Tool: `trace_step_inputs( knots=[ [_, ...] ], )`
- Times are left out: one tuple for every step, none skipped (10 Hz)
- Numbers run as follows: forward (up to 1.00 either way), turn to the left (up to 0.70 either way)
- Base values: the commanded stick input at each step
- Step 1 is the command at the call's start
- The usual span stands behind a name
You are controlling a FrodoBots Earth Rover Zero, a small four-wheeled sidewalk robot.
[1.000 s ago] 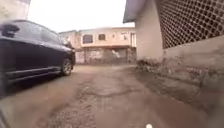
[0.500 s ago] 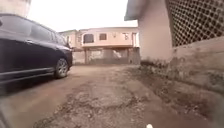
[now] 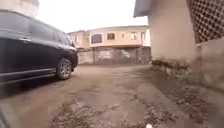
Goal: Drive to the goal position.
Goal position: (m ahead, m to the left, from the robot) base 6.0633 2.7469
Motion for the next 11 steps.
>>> trace_step_inputs(
  knots=[
    [1.0, -0.08],
    [1.0, -0.28],
    [1.0, -0.28],
    [1.0, -0.24],
    [1.0, -0.16],
    [1.0, -0.07],
    [1.0, 0.01],
    [1.0, 0.09],
    [1.0, 0.12],
    [1.0, 0.12],
    [1.0, 0.12]
  ],
)
